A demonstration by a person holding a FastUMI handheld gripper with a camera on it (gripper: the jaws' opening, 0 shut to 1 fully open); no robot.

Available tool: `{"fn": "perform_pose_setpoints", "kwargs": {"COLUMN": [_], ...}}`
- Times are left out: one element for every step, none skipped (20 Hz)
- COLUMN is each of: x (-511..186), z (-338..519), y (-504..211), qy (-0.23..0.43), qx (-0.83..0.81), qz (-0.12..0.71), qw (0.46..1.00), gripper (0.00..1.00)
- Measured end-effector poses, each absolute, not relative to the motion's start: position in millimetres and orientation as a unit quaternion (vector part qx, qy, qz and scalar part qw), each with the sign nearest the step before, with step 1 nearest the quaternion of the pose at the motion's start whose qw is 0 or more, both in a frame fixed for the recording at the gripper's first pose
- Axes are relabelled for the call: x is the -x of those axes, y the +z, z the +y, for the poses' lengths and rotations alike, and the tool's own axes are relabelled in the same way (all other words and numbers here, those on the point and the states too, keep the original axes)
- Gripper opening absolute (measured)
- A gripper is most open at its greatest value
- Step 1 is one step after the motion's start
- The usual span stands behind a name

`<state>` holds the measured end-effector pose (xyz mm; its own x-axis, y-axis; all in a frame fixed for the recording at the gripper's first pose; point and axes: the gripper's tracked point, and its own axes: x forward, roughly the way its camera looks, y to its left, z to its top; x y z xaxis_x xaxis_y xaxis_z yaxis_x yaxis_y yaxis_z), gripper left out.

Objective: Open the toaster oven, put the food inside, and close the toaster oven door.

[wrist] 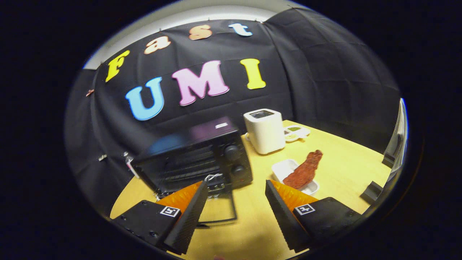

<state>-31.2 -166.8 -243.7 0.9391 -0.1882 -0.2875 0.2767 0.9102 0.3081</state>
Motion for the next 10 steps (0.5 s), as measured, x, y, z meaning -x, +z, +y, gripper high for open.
{"fn": "perform_pose_setpoints", "kwargs": {"x": [29.6, 29.5, 28.5, 29.3, 29.1, 29.0, 28.2, 27.5, 24.8, 22.7], "z": [-187.4, -204.4, -220.3, -235.4, -248.5, -259.8, -269.8, -277.1, -283.0, -288.1], "y": [-245.8, -248.2, -249.9, -253.2, -257.3, -262.2, -268.5, -274.7, -280.7, -287.7], "qy": [-0.131, -0.14, -0.149, -0.158, -0.164, -0.171, -0.173, -0.174, -0.172, -0.168], "qx": [-0.186, -0.198, -0.207, -0.216, -0.224, -0.231, -0.239, -0.247, -0.256, -0.267], "qz": [0.123, 0.121, 0.116, 0.114, 0.114, 0.116, 0.12, 0.125, 0.13, 0.134], "qw": [0.966, 0.963, 0.96, 0.957, 0.954, 0.951, 0.948, 0.945, 0.942, 0.939], "gripper": [0.99, 0.99, 0.99, 0.98, 0.99, 0.98, 0.98, 0.98, 0.98, 0.98]}}
